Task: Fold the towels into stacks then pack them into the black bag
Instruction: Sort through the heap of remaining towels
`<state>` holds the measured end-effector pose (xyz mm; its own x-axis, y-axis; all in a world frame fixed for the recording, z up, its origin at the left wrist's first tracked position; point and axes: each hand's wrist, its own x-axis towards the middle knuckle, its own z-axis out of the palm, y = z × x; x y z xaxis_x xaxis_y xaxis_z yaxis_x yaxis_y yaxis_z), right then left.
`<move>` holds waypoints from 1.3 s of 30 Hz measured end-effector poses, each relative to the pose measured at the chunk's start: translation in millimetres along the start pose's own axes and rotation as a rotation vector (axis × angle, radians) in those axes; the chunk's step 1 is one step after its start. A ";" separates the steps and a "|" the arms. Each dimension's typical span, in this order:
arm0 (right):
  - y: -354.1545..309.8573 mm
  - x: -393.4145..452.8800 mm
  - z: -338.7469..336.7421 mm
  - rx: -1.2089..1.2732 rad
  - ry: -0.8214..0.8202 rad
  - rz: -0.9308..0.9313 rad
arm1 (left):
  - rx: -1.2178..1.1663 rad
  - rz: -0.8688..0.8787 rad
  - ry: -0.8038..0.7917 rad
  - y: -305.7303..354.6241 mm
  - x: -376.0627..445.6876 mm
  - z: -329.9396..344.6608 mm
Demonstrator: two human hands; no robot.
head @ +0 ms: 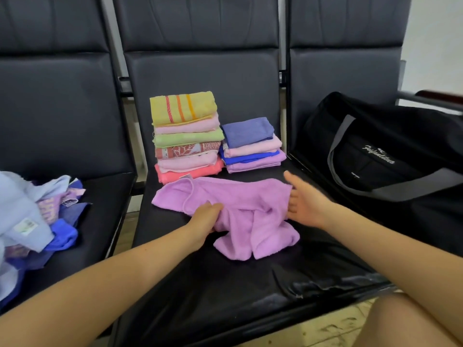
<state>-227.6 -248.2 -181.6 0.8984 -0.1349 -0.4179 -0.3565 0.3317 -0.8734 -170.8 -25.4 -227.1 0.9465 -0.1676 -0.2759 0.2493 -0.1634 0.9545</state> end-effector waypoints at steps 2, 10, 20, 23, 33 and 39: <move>13.3 -6.7 3.2 -0.245 0.026 0.052 | 0.318 0.089 -0.052 -9.4 -5.0 -6.2; 26.4 -25.7 33.1 -1.328 0.012 -0.072 | 0.505 0.173 -0.110 -17.0 -13.2 -3.9; -12.2 -24.1 21.4 -0.078 0.077 -0.276 | -0.393 0.127 0.196 40.6 -39.8 -37.2; -25.2 -36.8 23.6 0.059 0.046 -0.272 | -0.232 0.118 0.168 50.3 -61.1 -45.4; -28.8 -57.5 26.3 0.021 -0.129 -0.137 | -0.290 0.092 -0.077 61.9 -129.3 -84.1; 4.5 -35.1 -3.4 -0.917 0.047 0.018 | 0.103 0.060 0.025 7.2 -116.3 -105.5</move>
<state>-261.6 -245.1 -171.7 0.8865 -0.1813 -0.4257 -0.4523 -0.5335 -0.7147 -257.4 95.5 -176.3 0.9641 -0.1560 -0.2148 0.1712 -0.2532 0.9522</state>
